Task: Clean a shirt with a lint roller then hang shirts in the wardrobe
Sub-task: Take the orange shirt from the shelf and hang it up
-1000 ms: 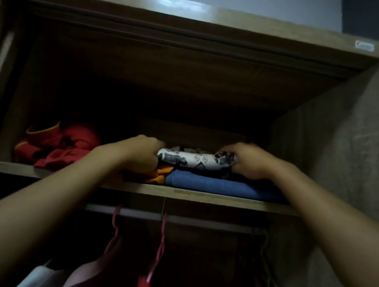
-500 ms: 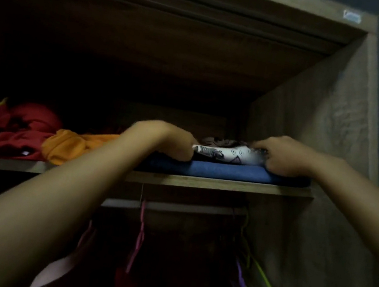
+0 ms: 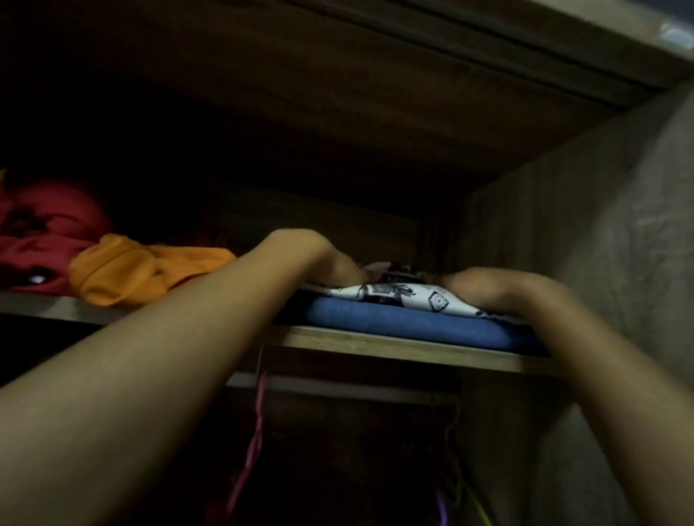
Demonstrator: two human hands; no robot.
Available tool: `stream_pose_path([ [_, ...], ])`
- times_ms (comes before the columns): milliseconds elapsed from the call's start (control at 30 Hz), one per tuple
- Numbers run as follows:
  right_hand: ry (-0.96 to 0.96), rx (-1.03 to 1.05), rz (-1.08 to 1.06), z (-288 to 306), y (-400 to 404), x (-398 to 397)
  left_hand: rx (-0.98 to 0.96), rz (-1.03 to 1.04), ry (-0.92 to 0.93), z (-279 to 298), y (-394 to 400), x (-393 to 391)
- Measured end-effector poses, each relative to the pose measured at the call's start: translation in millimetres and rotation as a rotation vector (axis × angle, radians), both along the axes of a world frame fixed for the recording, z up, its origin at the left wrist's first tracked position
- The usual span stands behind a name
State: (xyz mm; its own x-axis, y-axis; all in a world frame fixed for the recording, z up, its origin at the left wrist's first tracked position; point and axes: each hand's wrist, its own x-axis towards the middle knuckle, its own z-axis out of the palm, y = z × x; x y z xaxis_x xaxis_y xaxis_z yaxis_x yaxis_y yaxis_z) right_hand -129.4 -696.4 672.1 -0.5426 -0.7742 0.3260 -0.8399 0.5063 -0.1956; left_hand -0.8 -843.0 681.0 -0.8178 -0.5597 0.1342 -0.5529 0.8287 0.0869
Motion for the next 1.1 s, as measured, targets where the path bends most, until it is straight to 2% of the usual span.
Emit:
stream_pose_path([
  [133,-0.035,-0.092,0.021,-3.0,-3.5,-7.8,-0.034,-0.027,-0.022,-1.0,-2.8,2.9],
  [267,-0.044,-0.052,0.017,-0.9,-7.9,-7.8,0.033,0.005,-0.040,-1.0,1.6,10.6],
  [333,0.064,-0.015,-0.029,-0.6,-6.4,-8.0,0.050,-0.037,0.062,-6.4,6.7,19.6],
  [400,0.162,-0.104,-0.016,-1.5,-3.5,-5.2,0.042,-0.048,0.183,-9.2,12.1,40.2],
  [533,0.220,-0.495,0.226,-5.9,-2.0,45.0,-0.087,-0.021,0.423,4.1,0.1,105.2],
  [600,0.155,-0.551,0.383,-4.8,-11.3,87.3,-0.167,0.071,0.512,10.5,-14.4,145.5],
  [667,0.142,-0.455,0.516,-0.2,-28.4,127.9,-0.222,0.244,0.510,7.2,-35.6,181.7],
  [733,0.135,-0.317,0.587,6.0,-53.4,160.8,-0.194,0.359,0.463,-3.5,-50.3,208.5],
  [933,-0.041,0.076,0.567,-2.8,-121.4,193.9,-0.041,0.291,0.527,-20.4,-73.0,236.3],
  [1000,-0.090,0.099,0.581,-8.3,-128.5,193.2,-0.031,0.265,0.540,-24.7,-77.8,237.2],
  [1100,0.005,-0.064,0.574,-14.4,-130.0,192.4,-0.025,0.244,0.513,-29.4,-80.3,238.9],
])
